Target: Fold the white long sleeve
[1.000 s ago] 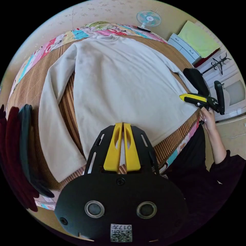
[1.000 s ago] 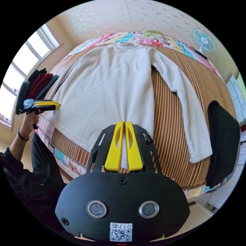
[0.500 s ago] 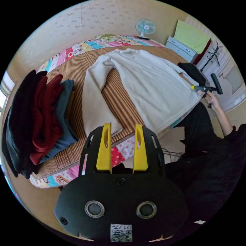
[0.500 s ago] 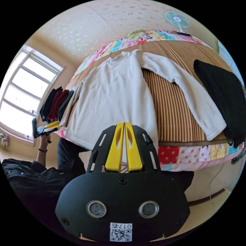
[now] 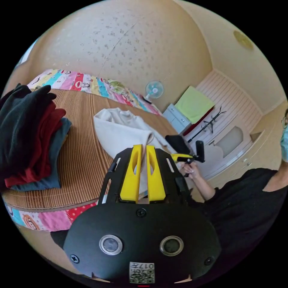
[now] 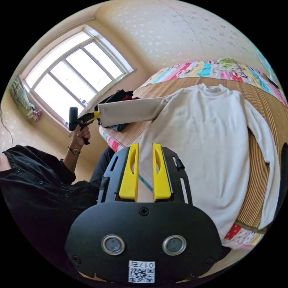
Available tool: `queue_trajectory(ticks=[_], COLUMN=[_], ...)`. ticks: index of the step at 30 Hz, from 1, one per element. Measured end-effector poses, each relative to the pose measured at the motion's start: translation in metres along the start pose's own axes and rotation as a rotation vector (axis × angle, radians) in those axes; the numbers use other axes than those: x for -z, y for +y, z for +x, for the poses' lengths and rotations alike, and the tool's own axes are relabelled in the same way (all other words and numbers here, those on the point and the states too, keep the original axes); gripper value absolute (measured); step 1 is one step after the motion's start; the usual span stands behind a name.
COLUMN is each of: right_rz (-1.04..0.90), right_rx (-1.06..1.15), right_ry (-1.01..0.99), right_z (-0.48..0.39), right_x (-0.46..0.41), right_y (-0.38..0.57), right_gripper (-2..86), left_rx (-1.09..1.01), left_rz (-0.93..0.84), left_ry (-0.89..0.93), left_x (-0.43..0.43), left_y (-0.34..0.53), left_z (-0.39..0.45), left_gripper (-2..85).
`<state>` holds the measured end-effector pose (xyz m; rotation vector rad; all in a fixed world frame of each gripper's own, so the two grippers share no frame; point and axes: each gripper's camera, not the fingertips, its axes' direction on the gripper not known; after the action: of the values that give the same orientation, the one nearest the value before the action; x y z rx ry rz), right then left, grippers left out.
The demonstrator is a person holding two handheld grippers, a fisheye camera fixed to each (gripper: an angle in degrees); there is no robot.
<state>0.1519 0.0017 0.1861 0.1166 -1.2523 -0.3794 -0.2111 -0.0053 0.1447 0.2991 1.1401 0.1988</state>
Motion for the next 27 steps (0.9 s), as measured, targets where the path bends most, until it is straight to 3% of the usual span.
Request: queue_trajectory(ticks=[3,8,13,15,20,22,24,27], right_rz=[-0.014,0.007,0.127,0.212,0.298,0.217,0.104,0.097], right_rx=[0.151,0.349,0.381,0.284,0.196,0.046,-0.286,-0.570], right_ry=[-0.012,0.042,0.162,0.165,0.043,0.097,0.192,0.164], right_z=[-0.040,-0.096,-0.096,-0.047,0.099,0.169,0.259,0.324], right_x=[-0.033,-0.073,-0.037,0.020,0.105,0.101,0.082,0.074], right_y=[-0.038,-0.106,-0.181,-0.210,-0.180,-0.146,-0.087,-0.021], right_gripper=[16.3,18.9,5.7,4.5,3.8,3.9,4.0,2.8], left_rx=[0.031,0.015,-0.003,-0.030,0.050,0.128,0.199,0.279], left_rz=[0.073,0.056,0.214,0.206,-0.035,-0.081,-0.106,-0.128], left_ry=[0.071,0.102,0.135,0.135,-0.058,-0.036,0.019,-0.006], left_x=[0.016,0.010,0.064,0.079,0.043,0.017,-0.011,-0.058], left_y=[-0.012,-0.030,-0.035,-0.034,-0.014,-0.007,-0.006,-0.017], left_z=[0.004,0.012,-0.004,-0.012,-0.060,-0.088,-0.119,-0.167], left_gripper=[2.7,2.8,1.3,-0.2,-0.8,-0.6,0.0,4.4])
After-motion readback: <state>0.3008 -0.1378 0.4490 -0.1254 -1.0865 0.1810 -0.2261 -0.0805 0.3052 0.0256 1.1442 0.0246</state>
